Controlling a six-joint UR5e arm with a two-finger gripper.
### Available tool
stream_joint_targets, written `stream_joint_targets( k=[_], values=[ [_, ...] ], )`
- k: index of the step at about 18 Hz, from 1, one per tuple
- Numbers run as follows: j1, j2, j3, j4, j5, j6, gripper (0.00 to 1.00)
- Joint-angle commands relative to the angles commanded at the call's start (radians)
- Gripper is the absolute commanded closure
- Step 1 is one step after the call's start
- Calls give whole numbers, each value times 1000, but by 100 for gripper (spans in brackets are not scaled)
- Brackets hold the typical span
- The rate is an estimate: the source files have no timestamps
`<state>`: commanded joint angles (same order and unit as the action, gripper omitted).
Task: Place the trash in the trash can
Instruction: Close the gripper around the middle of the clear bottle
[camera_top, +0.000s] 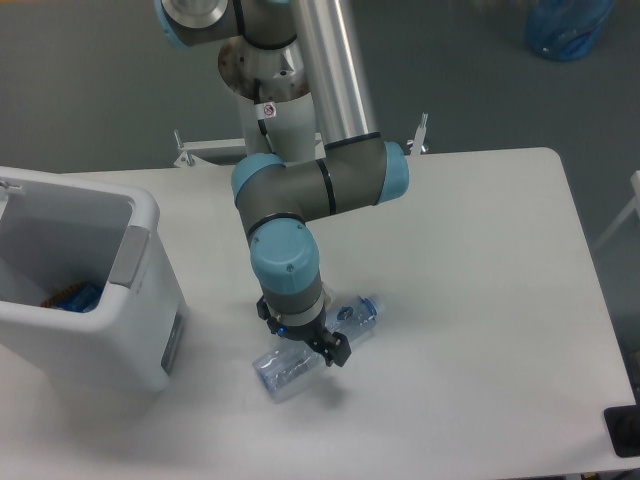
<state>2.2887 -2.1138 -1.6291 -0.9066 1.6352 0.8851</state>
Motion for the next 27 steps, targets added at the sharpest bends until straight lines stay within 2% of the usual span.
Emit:
stream_joint_targets(
  k=[11, 12, 15, 17, 21, 27],
  values=[
    [-8, -31, 0, 6, 2, 2, 0],
    [-8, -31, 0, 5, 14, 5, 6],
    [-21, -26, -3, 3, 40, 11, 48],
    [-23, -22, -3, 3, 40, 11, 63],
    [-21, -12, 0, -3, 37, 14, 70],
    [-9, 40, 3, -6, 26, 11, 70]
  ],
)
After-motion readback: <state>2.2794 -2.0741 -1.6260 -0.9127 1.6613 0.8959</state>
